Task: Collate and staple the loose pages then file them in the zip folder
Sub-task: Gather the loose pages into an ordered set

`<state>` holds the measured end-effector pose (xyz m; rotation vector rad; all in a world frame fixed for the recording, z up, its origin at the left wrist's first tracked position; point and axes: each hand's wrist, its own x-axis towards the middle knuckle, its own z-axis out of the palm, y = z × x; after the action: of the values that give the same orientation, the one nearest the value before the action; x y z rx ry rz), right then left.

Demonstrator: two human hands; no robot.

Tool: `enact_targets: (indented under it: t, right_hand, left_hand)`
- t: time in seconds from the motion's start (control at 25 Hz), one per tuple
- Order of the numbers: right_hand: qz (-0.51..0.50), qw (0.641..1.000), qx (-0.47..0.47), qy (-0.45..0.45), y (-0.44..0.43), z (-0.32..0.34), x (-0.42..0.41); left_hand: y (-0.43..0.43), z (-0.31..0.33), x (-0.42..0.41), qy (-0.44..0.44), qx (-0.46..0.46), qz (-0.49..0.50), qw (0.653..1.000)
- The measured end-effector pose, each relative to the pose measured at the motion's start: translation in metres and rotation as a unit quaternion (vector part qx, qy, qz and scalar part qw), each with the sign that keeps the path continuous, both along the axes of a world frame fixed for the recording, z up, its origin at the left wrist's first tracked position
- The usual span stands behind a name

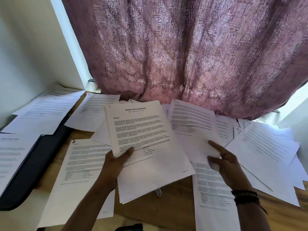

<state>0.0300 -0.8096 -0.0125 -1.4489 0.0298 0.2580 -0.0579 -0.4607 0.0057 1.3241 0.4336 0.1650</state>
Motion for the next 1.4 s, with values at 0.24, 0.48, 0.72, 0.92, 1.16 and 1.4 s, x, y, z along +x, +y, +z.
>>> enact_targets:
  t: [0.24,0.48,0.72,0.92,1.16,1.4]
  right_hand:
    - [0.119,0.986,0.113,0.04,-0.001,0.025,-0.02]
    - [0.22,0.969,0.114,0.018,0.0,0.026,-0.022]
    - [0.115,0.991,0.066,0.034,0.006,0.032,-0.017]
    - [0.059,0.994,0.003,-0.091,0.01,0.036,-0.015]
    - [0.002,0.992,-0.022,-0.126,0.01,0.017,-0.02]
    - [-0.031,0.991,-0.02,-0.128,-0.007,0.01,-0.019]
  left_hand:
    - [-0.016,0.006,0.011,-0.006,-0.055,-0.042,0.998]
    - [-0.033,0.007,0.023,0.016,-0.047,-0.062,0.997]
    - [-0.052,0.014,0.032,-0.07,0.048,-0.075,0.994]
    - [-0.075,0.029,0.044,-0.137,0.158,-0.081,0.975]
    - [-0.095,0.022,0.055,-0.135,0.204,-0.032,0.969]
    - [-0.089,0.018,0.062,-0.125,0.152,-0.144,0.97]
